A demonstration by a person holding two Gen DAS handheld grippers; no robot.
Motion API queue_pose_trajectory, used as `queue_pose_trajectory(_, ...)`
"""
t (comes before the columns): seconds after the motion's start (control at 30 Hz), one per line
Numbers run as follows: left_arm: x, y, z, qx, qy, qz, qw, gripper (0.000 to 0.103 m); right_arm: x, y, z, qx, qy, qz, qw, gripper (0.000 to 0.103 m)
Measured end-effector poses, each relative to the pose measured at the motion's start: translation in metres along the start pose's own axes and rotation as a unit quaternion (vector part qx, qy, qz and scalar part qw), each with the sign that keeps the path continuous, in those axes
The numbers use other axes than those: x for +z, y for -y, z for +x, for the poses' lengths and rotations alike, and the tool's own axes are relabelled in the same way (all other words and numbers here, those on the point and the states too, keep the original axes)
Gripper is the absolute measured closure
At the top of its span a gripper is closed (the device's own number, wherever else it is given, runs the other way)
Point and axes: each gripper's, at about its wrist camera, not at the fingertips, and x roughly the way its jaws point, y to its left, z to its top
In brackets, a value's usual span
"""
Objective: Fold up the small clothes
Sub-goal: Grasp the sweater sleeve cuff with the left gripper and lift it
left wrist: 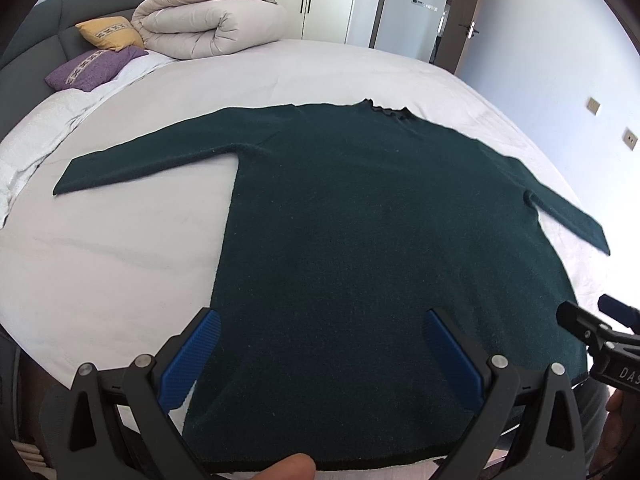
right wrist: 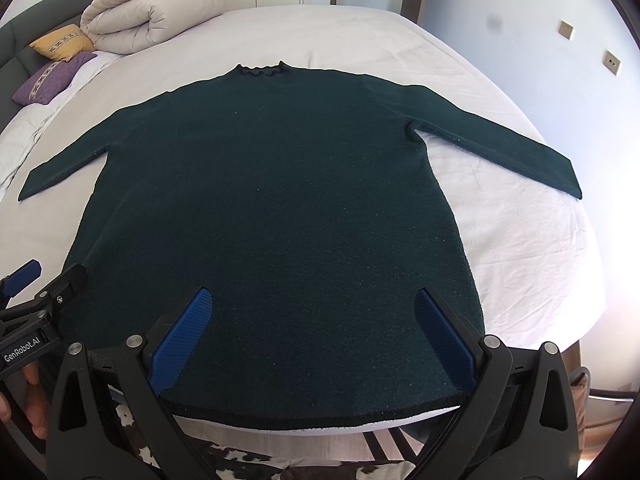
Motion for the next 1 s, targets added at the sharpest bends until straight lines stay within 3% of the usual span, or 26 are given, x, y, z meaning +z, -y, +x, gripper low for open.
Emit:
queue_pose_trajectory(0.13, 0.026, -0.058, -0.016, -0.098, 0.028, -0.093, 0.9905, 0.0, 0.006, 0.001, -0.01, 0.041, 0.029, 0.008, 0.999, 0.0)
queue_pose_trajectory(0.27, 0.041, -0.117, -0.002, -0.175, 0.005, -0.176, 0.9686, 0.0, 0.018, 0.005, -0.031, 0.124, 0.092, 0.042, 0.987, 0.0)
queue_pose_trajectory(0.33, 0.037, -0.137, 0.0, -0.18, 0.023, -0.207, 0.9614, 0.0, 0.023, 0.005, -0.042, 0.15, 0.129, 0.055, 0.979, 0.0)
queue_pose_trajectory(0.37, 0.035, -0.145, -0.001, -0.171, 0.029, -0.213, 0.9616, 0.0, 0.027, 0.002, -0.047, 0.158, 0.141, 0.054, 0.976, 0.0)
queue_pose_trajectory(0.43, 0.033, -0.158, 0.004, -0.183, 0.011, -0.213, 0.9597, 0.0, 0.033, -0.004, -0.052, 0.165, 0.157, 0.044, 0.973, 0.0)
queue_pose_trajectory(0.47, 0.033, -0.17, 0.007, -0.191, 0.007, -0.229, 0.9545, 0.0, 0.037, -0.008, -0.055, 0.169, 0.163, 0.04, 0.971, 0.0)
queue_pose_trajectory(0.53, 0.034, -0.201, 0.011, -0.19, 0.018, -0.292, 0.9371, 0.0, 0.042, -0.013, -0.056, 0.178, 0.167, 0.037, 0.969, 0.0)
queue_pose_trajectory(0.63, 0.041, -0.256, 0.02, -0.192, 0.056, -0.381, 0.9027, 0.0, 0.05, -0.02, -0.059, 0.191, 0.175, 0.038, 0.965, 0.0)
queue_pose_trajectory(0.77, 0.064, -0.322, 0.034, -0.157, 0.113, -0.465, 0.864, 0.001, 0.056, -0.029, -0.06, 0.198, 0.178, 0.032, 0.963, 0.0)
queue_pose_trajectory(0.83, 0.072, -0.347, 0.051, -0.138, 0.116, -0.505, 0.8441, 0.004, 0.06, -0.034, -0.058, 0.2, 0.177, 0.03, 0.963, 0.0)
queue_pose_trajectory(0.9, 0.08, -0.367, 0.073, -0.142, 0.113, -0.537, 0.8238, 0.019, 0.064, -0.037, -0.047, 0.2, 0.169, 0.03, 0.965, 0.0)
queue_pose_trajectory(1.0, 0.084, -0.395, 0.101, -0.134, 0.101, -0.578, 0.7989, 0.026, 0.07, -0.041, -0.032, 0.206, 0.153, 0.036, 0.966, 0.0)
